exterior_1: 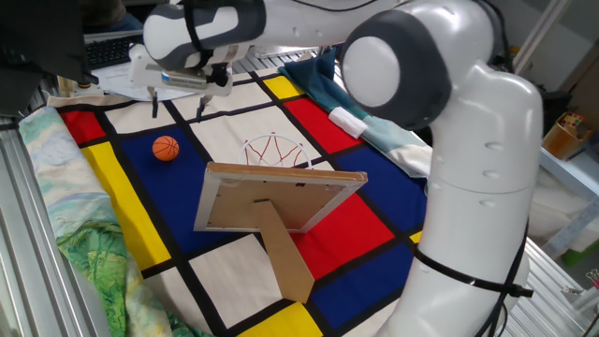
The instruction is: Grab a basketball, release it and shoot it into the basket
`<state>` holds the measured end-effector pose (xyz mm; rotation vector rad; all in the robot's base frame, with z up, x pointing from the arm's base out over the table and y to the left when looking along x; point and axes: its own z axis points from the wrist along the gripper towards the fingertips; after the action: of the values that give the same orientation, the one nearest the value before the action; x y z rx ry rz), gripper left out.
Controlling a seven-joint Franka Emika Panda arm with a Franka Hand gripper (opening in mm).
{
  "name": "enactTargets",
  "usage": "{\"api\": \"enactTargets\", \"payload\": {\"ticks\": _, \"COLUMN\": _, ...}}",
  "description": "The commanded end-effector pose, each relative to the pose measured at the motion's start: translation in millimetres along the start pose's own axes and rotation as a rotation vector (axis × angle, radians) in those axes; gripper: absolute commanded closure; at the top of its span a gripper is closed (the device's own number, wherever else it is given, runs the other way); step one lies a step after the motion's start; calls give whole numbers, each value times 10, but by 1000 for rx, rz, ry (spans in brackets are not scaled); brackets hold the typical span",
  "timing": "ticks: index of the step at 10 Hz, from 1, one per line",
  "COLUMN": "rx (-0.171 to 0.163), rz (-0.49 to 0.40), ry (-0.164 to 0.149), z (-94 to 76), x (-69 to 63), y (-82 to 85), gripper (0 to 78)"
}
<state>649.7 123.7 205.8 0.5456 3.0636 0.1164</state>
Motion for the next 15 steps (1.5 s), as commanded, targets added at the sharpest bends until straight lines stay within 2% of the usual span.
{"api": "enactTargets", "payload": {"ticks": 1, "rx": -1, "rz": -3, "ry": -8, "z": 100, "x": -66, "y": 35, "gripper": 1}}
{"api": "enactTargets", "payload": {"ticks": 3, "rx": 11, "rz": -4, "ry": -10, "z": 144, "x": -93, "y": 44, "gripper": 1}}
{"api": "enactTargets", "payload": {"ticks": 10, "rx": 15, "rz": -10, "ry": -13, "z": 374, "x": -173, "y": 51, "gripper": 1}}
{"api": "enactTargets", "payload": {"ticks": 13, "rx": 31, "rz": -3, "ry": -24, "z": 412, "x": -174, "y": 46, "gripper": 1}}
{"api": "enactTargets", "payload": {"ticks": 15, "rx": 24, "rz": 2, "ry": -50, "z": 412, "x": -174, "y": 46, "gripper": 1}}
